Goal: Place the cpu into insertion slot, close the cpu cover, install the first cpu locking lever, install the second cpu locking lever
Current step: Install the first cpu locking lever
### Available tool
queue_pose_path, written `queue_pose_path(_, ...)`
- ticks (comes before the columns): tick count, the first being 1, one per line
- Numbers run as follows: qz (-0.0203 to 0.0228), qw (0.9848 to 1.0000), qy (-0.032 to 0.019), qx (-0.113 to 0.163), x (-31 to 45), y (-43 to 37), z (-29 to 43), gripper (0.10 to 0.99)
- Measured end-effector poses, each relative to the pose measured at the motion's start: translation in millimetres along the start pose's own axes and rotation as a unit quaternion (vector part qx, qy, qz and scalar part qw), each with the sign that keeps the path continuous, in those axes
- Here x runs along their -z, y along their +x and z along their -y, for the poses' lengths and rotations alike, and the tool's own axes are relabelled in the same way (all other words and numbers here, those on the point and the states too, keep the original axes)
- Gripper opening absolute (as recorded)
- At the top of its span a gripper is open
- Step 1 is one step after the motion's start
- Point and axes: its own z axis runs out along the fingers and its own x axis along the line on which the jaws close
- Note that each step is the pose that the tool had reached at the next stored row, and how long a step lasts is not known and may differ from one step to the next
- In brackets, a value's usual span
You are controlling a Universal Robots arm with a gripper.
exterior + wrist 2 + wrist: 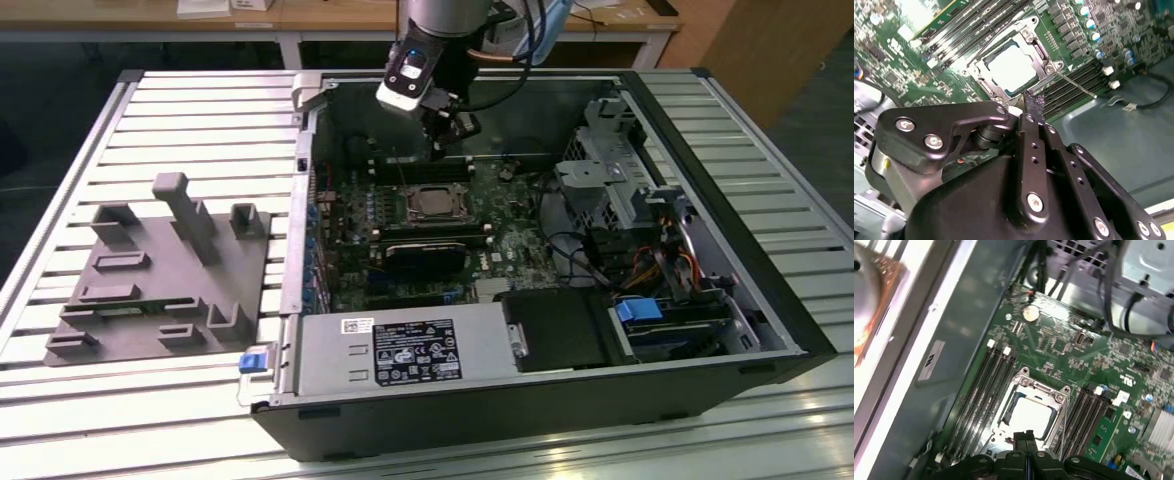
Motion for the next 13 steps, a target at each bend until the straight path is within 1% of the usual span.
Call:
queue_pose_path(2, -0.0005, 0.9998, 0.0006, 0.017, 0.0, 0.0, 0.0, 0.106)
queue_pose_path(4, -0.0010, 0.9994, 0.0012, 0.036, 0.0, 0.0, 0.0, 0.106)
queue_pose_path(7, -0.0018, 0.9980, 0.0021, 0.063, 0.0, 0.0, 0.0, 0.106)
queue_pose_path(10, -0.0026, 0.9959, 0.0030, 0.090, -0.1, 0.0, 0.0, 0.106)
queue_pose_path(13, -0.0034, 0.9931, 0.0039, 0.117, -0.1, 0.0, 0.0, 0.106)
